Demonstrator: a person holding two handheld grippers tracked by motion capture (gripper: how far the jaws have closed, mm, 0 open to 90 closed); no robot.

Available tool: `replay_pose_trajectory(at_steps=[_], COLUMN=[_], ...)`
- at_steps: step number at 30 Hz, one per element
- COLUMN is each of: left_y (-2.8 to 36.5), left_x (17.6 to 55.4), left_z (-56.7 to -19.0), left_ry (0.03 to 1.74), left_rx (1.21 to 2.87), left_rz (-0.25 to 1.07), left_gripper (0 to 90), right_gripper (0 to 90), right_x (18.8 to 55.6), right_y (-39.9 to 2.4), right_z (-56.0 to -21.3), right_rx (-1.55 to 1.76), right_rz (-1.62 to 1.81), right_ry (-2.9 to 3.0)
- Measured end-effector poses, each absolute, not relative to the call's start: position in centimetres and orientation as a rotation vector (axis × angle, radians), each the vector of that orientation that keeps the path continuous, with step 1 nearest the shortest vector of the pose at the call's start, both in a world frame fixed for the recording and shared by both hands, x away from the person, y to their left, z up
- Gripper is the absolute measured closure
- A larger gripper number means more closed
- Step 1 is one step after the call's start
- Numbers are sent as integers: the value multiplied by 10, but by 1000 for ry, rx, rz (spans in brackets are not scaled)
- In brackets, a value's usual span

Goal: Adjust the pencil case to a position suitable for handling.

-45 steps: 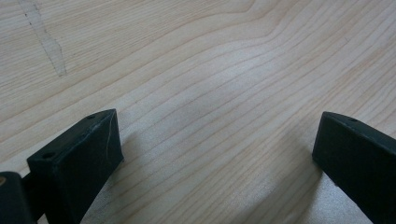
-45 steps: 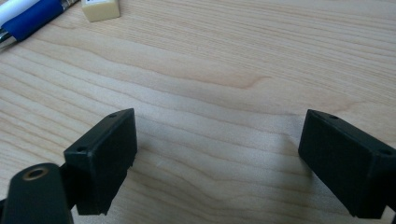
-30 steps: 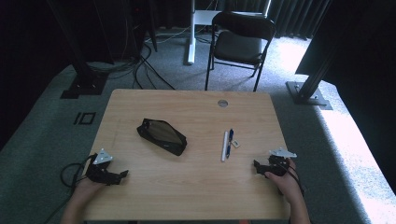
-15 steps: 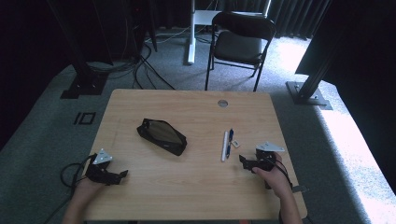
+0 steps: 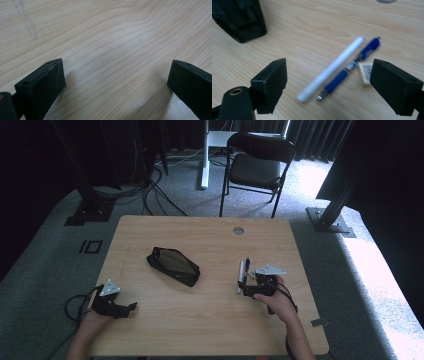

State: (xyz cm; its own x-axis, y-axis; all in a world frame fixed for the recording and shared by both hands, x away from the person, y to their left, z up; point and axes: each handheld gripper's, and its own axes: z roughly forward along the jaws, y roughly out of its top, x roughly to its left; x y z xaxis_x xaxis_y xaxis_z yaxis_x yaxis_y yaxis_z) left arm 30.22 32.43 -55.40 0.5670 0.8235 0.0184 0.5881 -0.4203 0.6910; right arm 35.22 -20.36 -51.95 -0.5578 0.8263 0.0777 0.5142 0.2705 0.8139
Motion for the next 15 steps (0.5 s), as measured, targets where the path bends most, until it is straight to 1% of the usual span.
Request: replay_pose_trajectory(at_steps=[2,7,9,15], left_y=[324,324,324,324], left_x=[302,302,302,302], left_z=[-554,-554,-554,-554], left_ry=[1124,1124,1124,1124], left_rx=[2158,2157,2158,2158], left_rz=[474,474,474,474], left_gripper=[16,16,16,16], right_gripper=[161,161,188,201], right_x=[353,356,358,362], right_y=[-197,-176,-167,-140], right_z=[-519,-516,-514,-509], right_rx=[1198,1124,1092,1016], right_rz=[1197,1230,1237,1269], right_ry=[2195,2242,2254,2289])
